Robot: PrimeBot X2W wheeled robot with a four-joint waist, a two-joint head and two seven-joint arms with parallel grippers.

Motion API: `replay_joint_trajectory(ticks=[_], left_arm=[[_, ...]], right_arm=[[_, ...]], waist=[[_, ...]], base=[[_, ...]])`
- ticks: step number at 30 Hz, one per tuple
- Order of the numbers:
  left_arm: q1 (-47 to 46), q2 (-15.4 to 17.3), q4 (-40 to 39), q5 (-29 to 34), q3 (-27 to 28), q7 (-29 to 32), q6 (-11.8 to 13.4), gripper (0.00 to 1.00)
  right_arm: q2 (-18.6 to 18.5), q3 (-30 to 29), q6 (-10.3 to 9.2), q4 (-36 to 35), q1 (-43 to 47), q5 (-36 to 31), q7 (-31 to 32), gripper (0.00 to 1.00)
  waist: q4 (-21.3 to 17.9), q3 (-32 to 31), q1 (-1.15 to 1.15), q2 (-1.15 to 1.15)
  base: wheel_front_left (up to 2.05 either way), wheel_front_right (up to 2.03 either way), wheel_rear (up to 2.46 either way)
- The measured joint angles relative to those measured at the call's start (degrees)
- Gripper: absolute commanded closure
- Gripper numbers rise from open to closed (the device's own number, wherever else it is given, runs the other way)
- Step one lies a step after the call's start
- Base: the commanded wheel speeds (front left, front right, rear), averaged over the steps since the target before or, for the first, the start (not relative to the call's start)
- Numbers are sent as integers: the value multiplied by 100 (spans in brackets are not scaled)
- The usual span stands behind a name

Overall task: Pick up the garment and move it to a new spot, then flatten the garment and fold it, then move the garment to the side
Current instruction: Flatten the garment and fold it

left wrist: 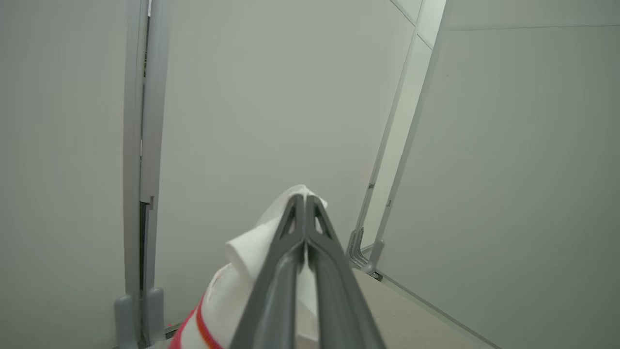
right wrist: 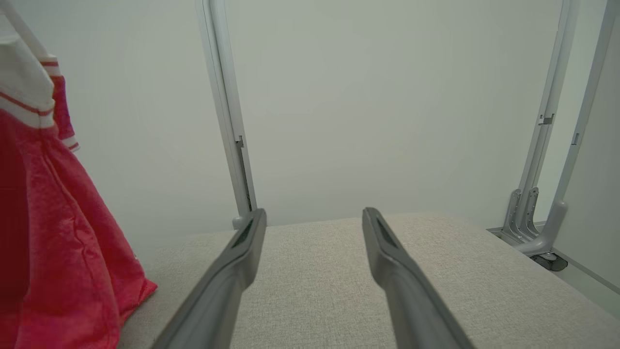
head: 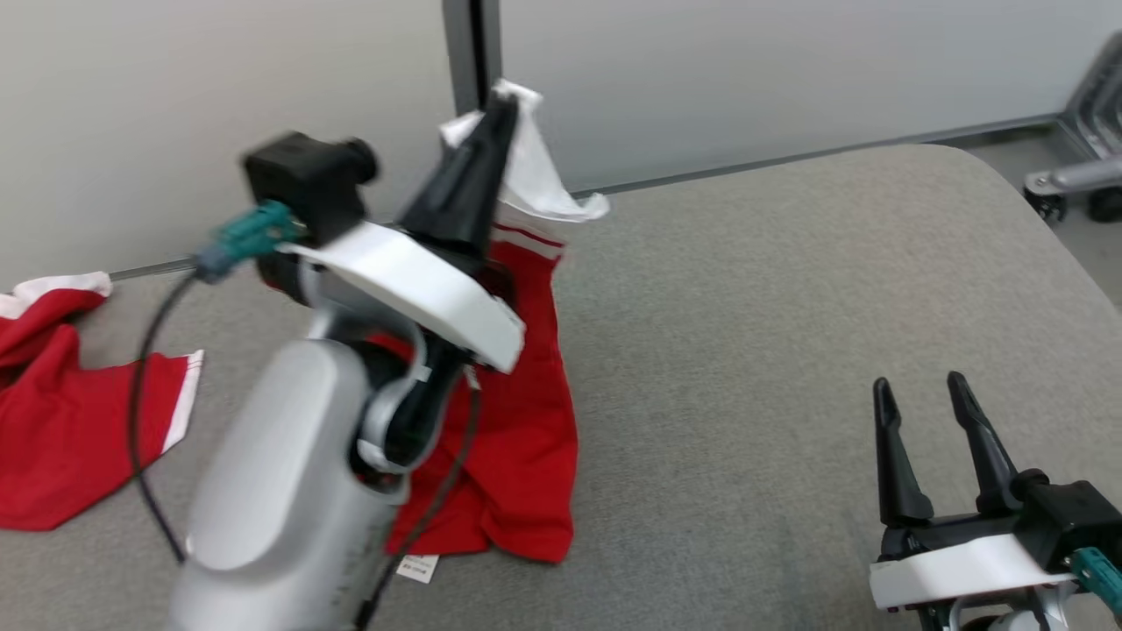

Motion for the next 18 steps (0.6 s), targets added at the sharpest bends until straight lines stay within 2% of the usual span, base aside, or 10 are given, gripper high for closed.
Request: replay_joint_trajectory(ticks=[3, 6, 11, 15, 16, 17, 18], left_arm=[[-7, -199, 430, -68, -336, -349, 59, 100], [-83, -230, 923, -196, -834, -687, 100, 100], [-265, -260, 1474, -876, -1976, -1295, 125, 100], [-416, -258, 1892, -1267, -2635, -1723, 67, 98], [-433, -259, 1960, -1363, -2777, -1842, 67, 59], [-459, -249, 2024, -1435, -2924, -1917, 67, 0], [-472, -249, 2065, -1536, -3049, -1951, 66, 0]], right_arm=[[0, 145, 0, 14, -59, 12, 1, 0], [-1, 258, 0, 12, -127, 36, 0, 0], [-2, 301, 0, -2, -216, 98, 0, 0], [-1, 303, 0, -33, -241, 201, 0, 0], [-2, 289, 0, -42, -241, 218, 0, 0], [-2, 277, 0, -51, -241, 248, 0, 0], [-2, 264, 0, -54, -241, 250, 1, 0]], waist=[[-208, 90, 0, 0], [-439, 206, 0, 0], [-798, 471, 0, 0], [-1032, 677, 0, 0], [-1073, 725, 0, 0], [-1106, 771, 0, 0], [-1129, 809, 0, 0]], base=[[0, 0, 0], [0, 0, 0], [0, 0, 0], [0, 0, 0], [0, 0, 0], [0, 0, 0], [0, 0, 0]])
